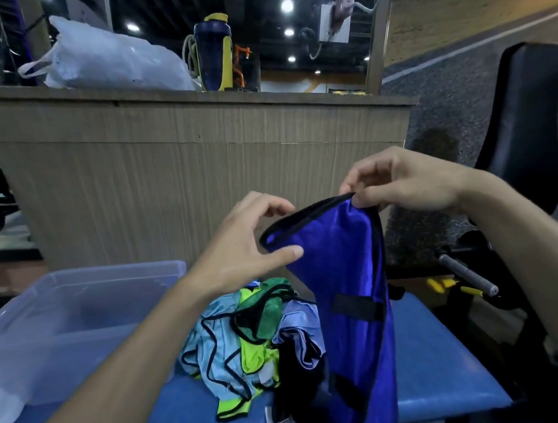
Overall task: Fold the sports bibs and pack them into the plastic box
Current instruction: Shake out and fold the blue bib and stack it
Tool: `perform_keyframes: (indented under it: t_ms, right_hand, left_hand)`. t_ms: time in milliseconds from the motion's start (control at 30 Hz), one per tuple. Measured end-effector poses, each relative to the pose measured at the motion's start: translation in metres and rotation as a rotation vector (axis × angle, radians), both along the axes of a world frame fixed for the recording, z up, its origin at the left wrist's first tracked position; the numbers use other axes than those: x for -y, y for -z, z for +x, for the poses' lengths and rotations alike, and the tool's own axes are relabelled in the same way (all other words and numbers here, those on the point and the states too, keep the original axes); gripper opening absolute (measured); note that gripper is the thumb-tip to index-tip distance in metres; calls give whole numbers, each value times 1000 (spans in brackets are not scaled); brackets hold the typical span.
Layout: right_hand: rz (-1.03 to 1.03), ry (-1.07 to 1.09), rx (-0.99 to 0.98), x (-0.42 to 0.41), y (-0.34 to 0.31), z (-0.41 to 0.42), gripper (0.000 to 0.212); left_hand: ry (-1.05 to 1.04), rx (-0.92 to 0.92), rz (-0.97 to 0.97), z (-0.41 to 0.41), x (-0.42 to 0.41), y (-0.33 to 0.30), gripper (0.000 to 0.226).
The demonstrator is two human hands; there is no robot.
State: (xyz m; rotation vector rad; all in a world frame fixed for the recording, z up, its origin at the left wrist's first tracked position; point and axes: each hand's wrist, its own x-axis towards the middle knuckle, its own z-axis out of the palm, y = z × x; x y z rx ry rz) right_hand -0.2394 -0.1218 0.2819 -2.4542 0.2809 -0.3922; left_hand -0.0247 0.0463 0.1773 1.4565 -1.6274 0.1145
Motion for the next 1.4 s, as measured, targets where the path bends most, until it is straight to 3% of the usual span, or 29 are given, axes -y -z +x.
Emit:
perform_keyframes:
  t_ms: [100,233,400,600,700,800,933,1033,1133,1267,1400]
  right_hand:
    - [-17,3,-19,0,-5,-4,17]
    - [-26,11,3,1,-9,-12,15]
    - [-6,65,66,13,-12,-25,13]
    - [171,118,139,35,4,-40,15]
    - [281,126,151,40,17,-41,16]
    - [270,145,109,43,30,-45,26]
    - [345,170,143,45,42,-54,65]
    - [462,162,176,41,48,-61,45]
    - [534,161,233,40,54,-65,31]
    - [464,238,231,31,55,-67,13]
    - [401,258,259,27,57,-68,17]
  left_hand:
    - [-37,83,-24,-8,1,6,27]
    - [-33,191,84,-10,0,16,20]
    - [-126,380,155,-3,-5,17,41]
    - [-146,521,40,-9,-15,-63,44]
    - [-169,609,84,-25,-15,-107,37]
    - [-86,664,207,-38,-12,-128,35]
    - [-60,653,207,-45,-15,-130,31]
    - [-80,568,88,-46,-19,-123,25]
    - [-193,622,61,-50,-19,-112,22]
    - [-477,801,218,-53,-11,-97,35]
    - [-568,877,336,-55,-4,-80,28]
